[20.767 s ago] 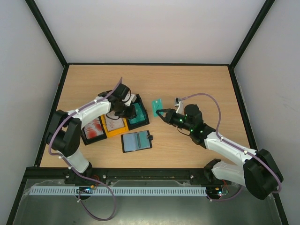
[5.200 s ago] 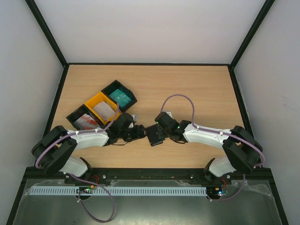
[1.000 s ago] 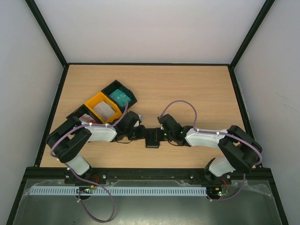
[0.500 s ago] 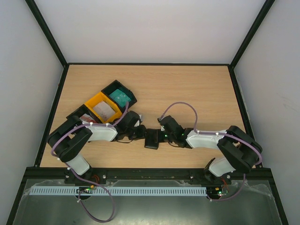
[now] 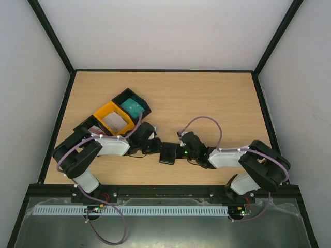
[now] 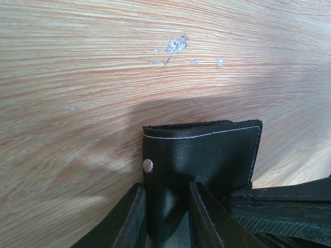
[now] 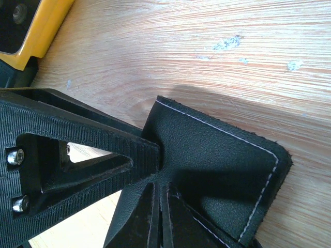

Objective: Put the credit cards into the card holder
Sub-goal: Close the card holder at the center of the board.

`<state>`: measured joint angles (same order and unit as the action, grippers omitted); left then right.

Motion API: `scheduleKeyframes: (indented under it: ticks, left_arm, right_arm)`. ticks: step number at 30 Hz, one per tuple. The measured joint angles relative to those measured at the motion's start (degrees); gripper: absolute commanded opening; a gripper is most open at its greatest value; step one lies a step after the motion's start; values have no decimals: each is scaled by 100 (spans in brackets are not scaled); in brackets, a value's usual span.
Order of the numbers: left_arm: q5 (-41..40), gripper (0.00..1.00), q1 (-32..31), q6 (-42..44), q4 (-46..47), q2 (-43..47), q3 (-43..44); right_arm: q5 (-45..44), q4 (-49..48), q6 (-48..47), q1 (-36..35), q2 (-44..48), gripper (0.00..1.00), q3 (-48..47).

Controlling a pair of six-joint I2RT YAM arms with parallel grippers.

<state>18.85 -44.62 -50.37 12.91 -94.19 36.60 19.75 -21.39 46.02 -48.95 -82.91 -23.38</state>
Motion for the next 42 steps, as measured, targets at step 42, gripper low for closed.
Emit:
scheduleKeyframes:
  ticks: [42]
  left_arm:
    - [-407,60,13,149,-691,433,304]
  right_arm:
    - [-1213,1773,229,-157,1558,38,-660]
